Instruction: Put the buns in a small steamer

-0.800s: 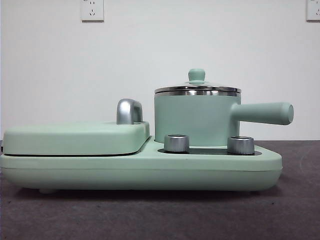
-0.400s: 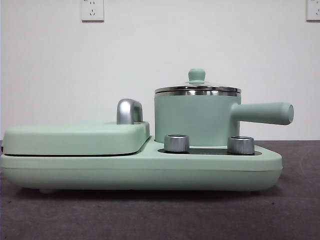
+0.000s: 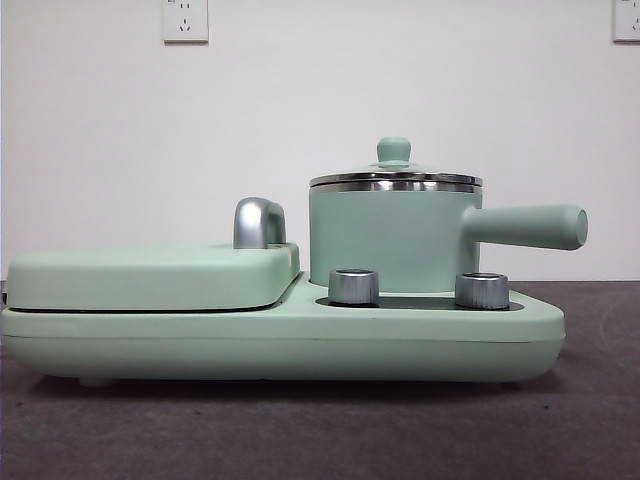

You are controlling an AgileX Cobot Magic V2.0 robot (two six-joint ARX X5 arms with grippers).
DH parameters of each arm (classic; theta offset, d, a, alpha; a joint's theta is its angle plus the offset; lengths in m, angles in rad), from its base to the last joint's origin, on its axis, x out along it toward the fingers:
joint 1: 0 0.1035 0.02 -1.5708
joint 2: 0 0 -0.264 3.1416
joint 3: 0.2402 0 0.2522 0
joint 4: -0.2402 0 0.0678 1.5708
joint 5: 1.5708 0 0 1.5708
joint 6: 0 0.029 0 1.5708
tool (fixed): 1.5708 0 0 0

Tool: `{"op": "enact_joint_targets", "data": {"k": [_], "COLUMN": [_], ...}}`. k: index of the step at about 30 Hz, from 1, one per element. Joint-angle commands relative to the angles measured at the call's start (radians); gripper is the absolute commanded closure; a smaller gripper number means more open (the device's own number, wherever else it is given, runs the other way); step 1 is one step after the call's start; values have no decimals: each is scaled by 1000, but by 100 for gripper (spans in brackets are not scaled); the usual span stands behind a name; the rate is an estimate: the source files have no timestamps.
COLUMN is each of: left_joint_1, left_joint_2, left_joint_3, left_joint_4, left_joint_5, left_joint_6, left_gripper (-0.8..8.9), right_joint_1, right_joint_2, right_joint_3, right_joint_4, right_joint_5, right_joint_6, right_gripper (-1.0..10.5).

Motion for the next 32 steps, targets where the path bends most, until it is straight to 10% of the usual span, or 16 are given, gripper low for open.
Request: {"op": "enact_joint_targets", "data": {"k": [1, 10, 19, 32], "left_joint_1": [1, 1, 1, 1], "left_joint_2": [-2, -2, -2, -2], "left_joint_3": [-20, -19, -19, -19], "left_joint_4": [-5, -5, -5, -5], "left_joint_5": [-3, -3, -3, -3], "left_joint_6": [10, 10, 10, 10], "left_gripper": [788, 788, 788, 788], "right_joint_1": [5, -135, -450, -578], "right_joint_2": [-2, -3, -10, -58], "right_joint_3": [9, -43, -444, -884], "right_joint_4": [11, 82, 657, 1023], "right_joint_5": [-1, -29, -23, 55], "right_joint_6": [0, 0, -4, -183], "right_gripper": [926, 926, 926, 927]}}
